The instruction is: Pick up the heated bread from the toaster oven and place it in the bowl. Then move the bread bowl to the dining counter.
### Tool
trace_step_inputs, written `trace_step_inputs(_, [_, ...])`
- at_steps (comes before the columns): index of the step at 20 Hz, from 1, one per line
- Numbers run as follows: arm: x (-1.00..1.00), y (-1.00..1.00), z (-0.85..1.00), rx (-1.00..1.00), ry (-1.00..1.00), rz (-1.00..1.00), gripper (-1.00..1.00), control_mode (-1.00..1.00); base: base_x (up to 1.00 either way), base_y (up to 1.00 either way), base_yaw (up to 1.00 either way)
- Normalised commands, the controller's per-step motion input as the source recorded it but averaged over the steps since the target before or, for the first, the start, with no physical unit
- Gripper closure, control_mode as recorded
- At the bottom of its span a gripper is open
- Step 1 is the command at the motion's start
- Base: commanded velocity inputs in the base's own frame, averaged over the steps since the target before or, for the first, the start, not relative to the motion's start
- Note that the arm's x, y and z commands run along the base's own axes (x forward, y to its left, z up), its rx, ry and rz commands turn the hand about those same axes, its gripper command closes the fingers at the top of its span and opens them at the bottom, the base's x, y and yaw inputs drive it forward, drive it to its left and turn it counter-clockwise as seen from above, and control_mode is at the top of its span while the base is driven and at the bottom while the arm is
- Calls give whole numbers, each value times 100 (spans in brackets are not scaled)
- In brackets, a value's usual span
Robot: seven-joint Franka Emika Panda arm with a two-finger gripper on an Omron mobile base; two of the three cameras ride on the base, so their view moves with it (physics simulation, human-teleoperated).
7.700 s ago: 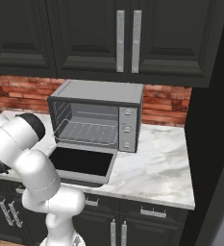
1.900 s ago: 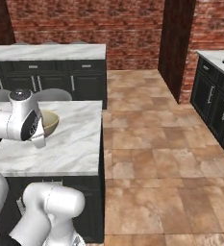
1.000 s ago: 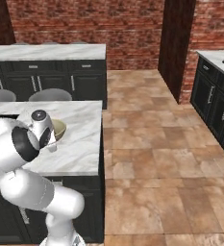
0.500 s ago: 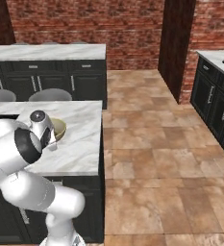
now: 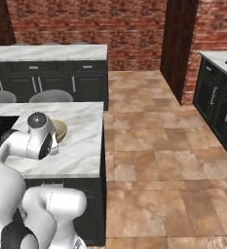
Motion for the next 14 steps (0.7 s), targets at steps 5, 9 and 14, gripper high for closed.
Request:
trace_step_inputs(5, [-100, -97, 35, 12, -19, 0, -100, -100, 0, 0, 0])
trace_step_inputs(9, [-100, -100, 8, 6, -6, 0, -100, -100, 0, 0, 0])
trace_step_inputs(14, [-91, -68, 0, 3, -2, 0, -100, -100, 0, 0, 0])
